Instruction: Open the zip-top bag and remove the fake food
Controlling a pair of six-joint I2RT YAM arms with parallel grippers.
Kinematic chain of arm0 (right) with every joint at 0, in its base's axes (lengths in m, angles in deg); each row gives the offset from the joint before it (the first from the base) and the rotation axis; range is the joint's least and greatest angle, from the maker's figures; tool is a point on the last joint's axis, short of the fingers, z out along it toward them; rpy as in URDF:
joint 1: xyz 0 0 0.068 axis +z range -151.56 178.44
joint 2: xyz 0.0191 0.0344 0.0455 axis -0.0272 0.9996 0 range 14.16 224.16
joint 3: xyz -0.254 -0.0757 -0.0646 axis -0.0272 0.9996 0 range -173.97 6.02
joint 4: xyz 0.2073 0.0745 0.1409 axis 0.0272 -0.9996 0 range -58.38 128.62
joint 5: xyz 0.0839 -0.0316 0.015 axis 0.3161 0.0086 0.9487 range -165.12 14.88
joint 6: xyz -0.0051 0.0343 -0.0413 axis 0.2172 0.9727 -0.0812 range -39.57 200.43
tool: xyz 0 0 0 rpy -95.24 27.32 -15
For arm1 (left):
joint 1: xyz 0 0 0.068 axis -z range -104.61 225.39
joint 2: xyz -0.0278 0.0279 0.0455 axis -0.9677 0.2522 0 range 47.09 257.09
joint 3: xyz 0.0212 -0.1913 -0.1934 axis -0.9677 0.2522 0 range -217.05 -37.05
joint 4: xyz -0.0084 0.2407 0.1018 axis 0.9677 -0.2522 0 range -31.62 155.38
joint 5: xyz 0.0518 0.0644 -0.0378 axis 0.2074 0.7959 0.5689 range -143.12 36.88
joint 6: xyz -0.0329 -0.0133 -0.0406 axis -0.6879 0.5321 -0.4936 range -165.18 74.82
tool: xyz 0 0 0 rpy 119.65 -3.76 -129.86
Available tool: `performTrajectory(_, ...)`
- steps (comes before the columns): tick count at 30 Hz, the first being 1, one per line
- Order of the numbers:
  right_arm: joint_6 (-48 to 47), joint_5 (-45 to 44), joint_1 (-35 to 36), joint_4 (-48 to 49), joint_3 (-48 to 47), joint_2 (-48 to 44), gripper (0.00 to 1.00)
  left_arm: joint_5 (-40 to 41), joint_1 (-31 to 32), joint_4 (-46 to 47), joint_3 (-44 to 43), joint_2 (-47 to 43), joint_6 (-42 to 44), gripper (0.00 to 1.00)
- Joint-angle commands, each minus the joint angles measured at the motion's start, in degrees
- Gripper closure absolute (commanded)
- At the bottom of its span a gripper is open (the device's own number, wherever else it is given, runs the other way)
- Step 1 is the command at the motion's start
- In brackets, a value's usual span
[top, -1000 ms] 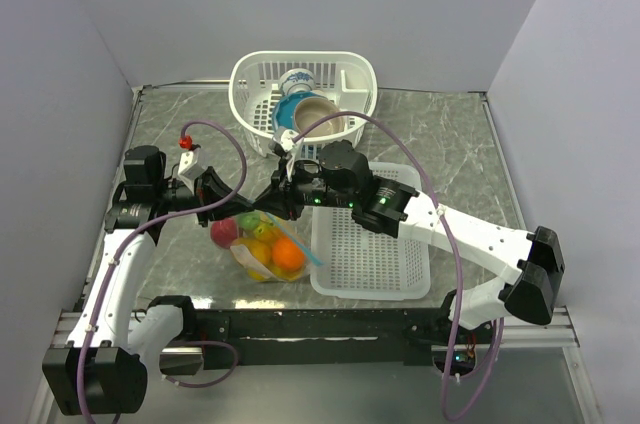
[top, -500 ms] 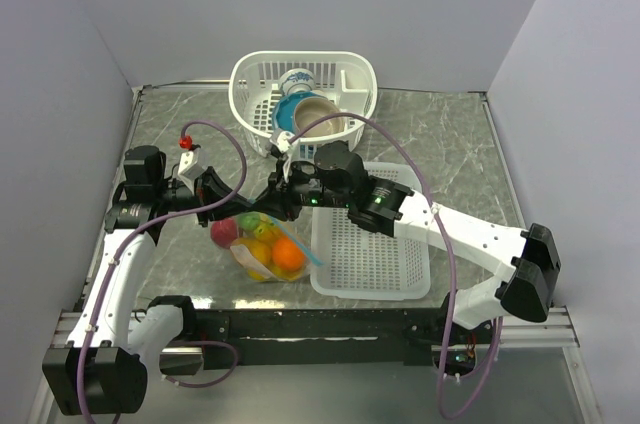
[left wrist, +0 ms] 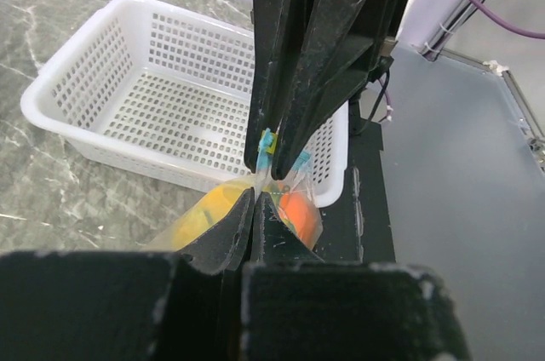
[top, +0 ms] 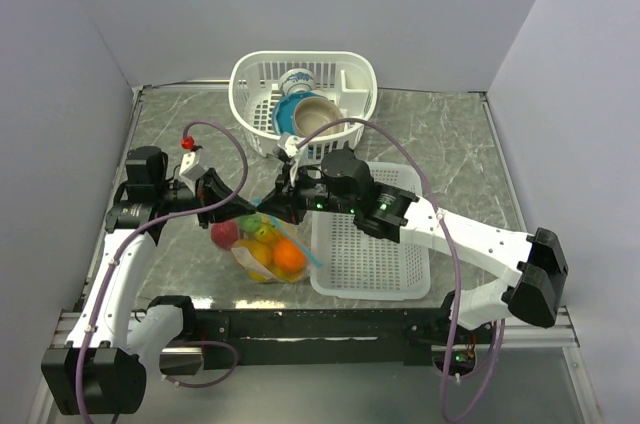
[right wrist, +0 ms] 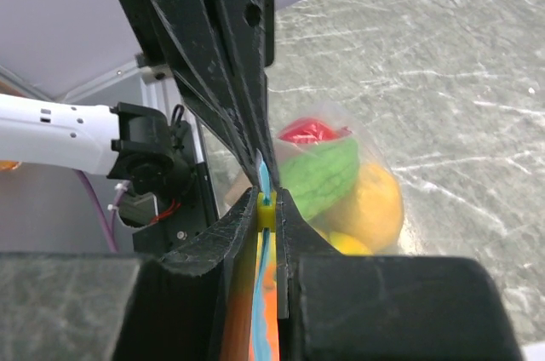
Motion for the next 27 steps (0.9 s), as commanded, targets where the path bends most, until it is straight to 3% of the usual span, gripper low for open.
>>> performTrajectory(1, 0.9, -2.4, 0.0, 1.2, 4.2, -4.6, 0.90, -6.9, -0.1, -1.0, -4.3, 0.4, 2.0, 0.98)
performTrajectory(8, 3.9, -3.6, 0.0, 4.7, 11.2, -9.1, 0.89, -7.1, -0.9, -0.5, -7.6, 1.7, 1.4, 0.98)
performTrajectory(12, 5.4, -4.1, 0.0, 5.2, 15.4, -10.8, 0.89, -9.7, -3.3, 5.2, -8.7, 1.7, -4.1, 0.99)
performTrajectory(22, 8.5, -5.9, 0.3, 6.3, 22.8, -14.9, 0.88, -12.2, -17.9, 15.2, -13.6, 5.5, -12.6, 0.99)
performTrajectory(27, 8.4, -6.5, 0.2, 5.8, 21.8, -12.9, 0.88, -12.2, -20.9, 10.9, -15.4, 7.6, -9.3, 0.99)
